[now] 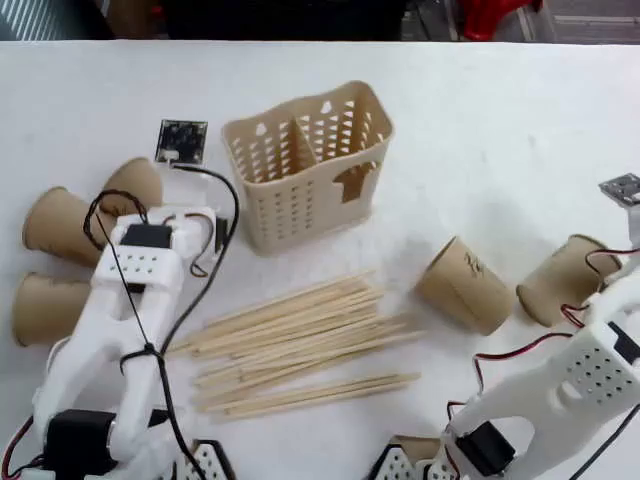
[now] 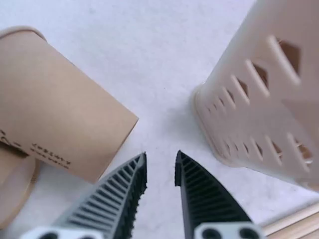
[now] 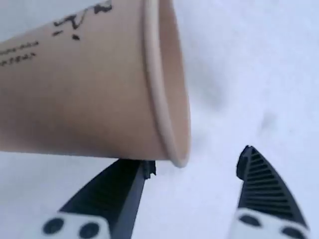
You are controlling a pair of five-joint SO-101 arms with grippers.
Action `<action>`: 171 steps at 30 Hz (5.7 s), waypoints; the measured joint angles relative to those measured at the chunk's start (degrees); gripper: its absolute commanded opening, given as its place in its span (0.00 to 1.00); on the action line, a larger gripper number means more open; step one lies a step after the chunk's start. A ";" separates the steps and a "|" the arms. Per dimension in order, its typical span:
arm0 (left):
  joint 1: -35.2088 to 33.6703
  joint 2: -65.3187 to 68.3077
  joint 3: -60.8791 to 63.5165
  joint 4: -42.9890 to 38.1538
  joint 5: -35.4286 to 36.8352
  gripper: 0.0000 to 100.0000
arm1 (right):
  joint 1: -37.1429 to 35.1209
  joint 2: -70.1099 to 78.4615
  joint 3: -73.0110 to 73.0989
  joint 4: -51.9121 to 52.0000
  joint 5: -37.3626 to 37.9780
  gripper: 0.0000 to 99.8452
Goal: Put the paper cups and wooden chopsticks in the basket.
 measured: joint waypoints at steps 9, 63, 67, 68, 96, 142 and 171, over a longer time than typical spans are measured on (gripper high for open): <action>0.00 0.00 0.00 0.00 -0.09 0.11 | -0.26 -9.85 0.00 -0.88 -0.26 0.27; 0.00 0.00 0.00 -0.09 -0.09 0.11 | -2.55 -3.69 0.09 2.81 0.88 0.02; 0.00 0.00 0.00 -0.09 -0.09 0.11 | -2.55 -3.52 -2.64 3.08 0.88 0.02; 0.00 0.00 0.00 -0.09 -0.09 0.11 | -2.55 -3.43 -4.13 3.87 0.88 0.02; 0.00 0.00 0.00 -0.09 -0.09 0.11 | -6.24 -26.64 -24.35 12.40 -20.31 0.06; 0.00 0.00 0.00 -0.09 -0.09 0.11 | 1.41 11.52 -5.36 -37.19 -22.33 0.14; 0.00 0.00 0.00 -1.49 -2.46 0.11 | -1.49 30.24 -8.88 -90.81 -15.03 0.14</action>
